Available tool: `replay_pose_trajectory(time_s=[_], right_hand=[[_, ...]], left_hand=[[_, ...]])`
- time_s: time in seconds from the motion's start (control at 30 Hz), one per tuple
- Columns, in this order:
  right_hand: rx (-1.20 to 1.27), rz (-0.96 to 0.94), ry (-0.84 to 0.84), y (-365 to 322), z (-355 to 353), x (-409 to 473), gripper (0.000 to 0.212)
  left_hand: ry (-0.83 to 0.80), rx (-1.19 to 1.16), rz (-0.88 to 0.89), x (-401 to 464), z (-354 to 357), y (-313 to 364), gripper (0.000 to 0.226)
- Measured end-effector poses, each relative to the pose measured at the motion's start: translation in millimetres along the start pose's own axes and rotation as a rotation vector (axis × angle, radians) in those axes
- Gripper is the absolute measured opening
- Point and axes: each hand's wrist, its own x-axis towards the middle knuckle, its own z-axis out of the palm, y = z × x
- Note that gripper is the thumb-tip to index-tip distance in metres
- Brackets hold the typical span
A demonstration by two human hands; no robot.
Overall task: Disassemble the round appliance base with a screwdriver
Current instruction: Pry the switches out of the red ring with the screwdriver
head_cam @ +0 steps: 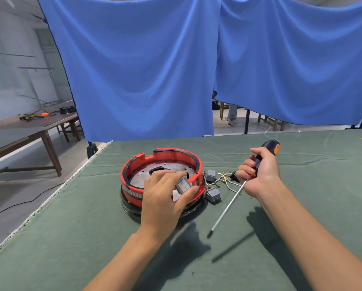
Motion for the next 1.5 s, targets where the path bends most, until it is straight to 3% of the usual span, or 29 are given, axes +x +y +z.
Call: replay_pose_trajectory(time_s=[0.1, 0.23, 0.33, 0.53, 0.67, 0.87, 1.0, 1.07, 1.17, 1.4, 1.5], right_hand=[[-0.177, -0.008, -0.099, 0, 11, -11, 0.035], [-0.681, -0.128, -0.246, 3, 21, -32, 0.018], [-0.945, -0.179, -0.342, 10, 22, -43, 0.013], [-1.11, -0.146, -0.512, 14, 20, -48, 0.044], [-1.127, -0.125, -0.515, 21, 19, -49, 0.028], [-1.208, -0.248, -0.334, 17, 6, -36, 0.024], [-1.515, -0.46, -0.1, 12, -19, -16, 0.019], [-1.666, -0.463, 0.005, 15, -32, -5, 0.014], [-1.796, -0.42, 0.103, 25, -45, 12, 0.027], [-1.8, -0.425, 0.199, 31, -41, 33, 0.027], [-1.843, -0.424, 0.205, 33, -41, 34, 0.034]], left_hand=[[-0.024, -0.156, -0.074, 16, -5, 16, 0.033], [-0.182, -0.163, -0.071, 32, -5, 28, 0.035], [-0.212, -0.205, -0.144, 36, -2, 33, 0.04], [-0.159, -0.287, -0.192, 33, -6, 32, 0.034], [-0.101, 0.035, -0.091, 31, -4, 29, 0.033], [-0.265, -0.028, -0.08, 18, -7, 16, 0.052], [-0.312, 0.151, -0.052, 8, -20, -10, 0.04], [-0.299, 0.184, -0.049, 1, -26, -21, 0.037], [-0.259, 0.185, -0.062, -6, -33, -34, 0.033], [-0.319, 0.213, -0.061, -8, -42, -61, 0.043], [-0.292, 0.212, -0.069, -10, -39, -64, 0.035]])
